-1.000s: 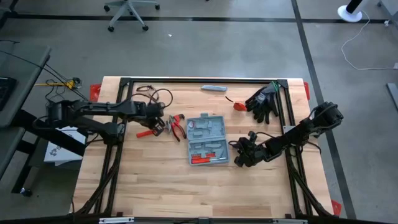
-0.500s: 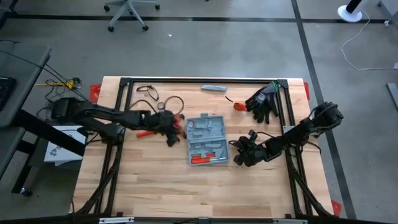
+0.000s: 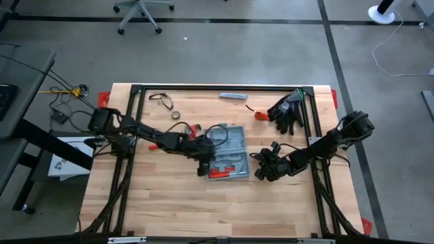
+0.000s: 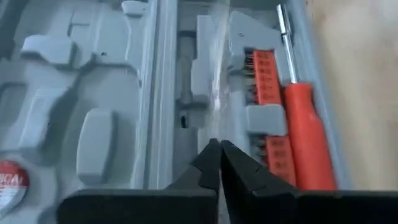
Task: Prefit tool cases
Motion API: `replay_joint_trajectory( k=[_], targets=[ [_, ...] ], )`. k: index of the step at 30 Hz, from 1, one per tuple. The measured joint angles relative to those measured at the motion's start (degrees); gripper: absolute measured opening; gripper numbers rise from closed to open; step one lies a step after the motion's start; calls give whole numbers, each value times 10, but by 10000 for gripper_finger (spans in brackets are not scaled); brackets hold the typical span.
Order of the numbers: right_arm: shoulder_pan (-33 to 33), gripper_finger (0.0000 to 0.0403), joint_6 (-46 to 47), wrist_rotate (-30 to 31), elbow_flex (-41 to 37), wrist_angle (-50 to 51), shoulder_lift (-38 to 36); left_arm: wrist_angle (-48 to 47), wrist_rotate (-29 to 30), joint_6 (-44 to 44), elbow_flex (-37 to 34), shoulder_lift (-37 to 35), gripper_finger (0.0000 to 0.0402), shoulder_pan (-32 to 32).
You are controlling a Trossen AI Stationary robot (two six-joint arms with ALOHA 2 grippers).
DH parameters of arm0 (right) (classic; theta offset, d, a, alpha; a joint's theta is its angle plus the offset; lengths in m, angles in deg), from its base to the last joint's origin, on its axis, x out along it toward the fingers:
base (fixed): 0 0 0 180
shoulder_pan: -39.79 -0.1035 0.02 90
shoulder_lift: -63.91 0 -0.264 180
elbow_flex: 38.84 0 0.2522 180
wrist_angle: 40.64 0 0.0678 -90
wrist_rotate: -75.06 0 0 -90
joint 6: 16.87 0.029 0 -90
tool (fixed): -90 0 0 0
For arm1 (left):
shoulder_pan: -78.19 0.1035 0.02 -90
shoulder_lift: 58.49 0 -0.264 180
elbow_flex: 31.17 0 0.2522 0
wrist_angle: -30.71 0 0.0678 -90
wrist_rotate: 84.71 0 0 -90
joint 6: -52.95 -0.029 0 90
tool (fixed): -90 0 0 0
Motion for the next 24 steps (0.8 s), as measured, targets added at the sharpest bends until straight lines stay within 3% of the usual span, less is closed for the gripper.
replay_joint_trajectory(
  k=[5,16,24],
  targets=[
    [0,0,0,0,0,0,0,-49,42,-22,39,38,6,0],
    [0,0,1,0,0,-2,0,-70,48,-28,51,46,2,2],
    [5,0,-98,19,1,-153,0,-72,75,-49,51,-6,1,-15]
  ],
)
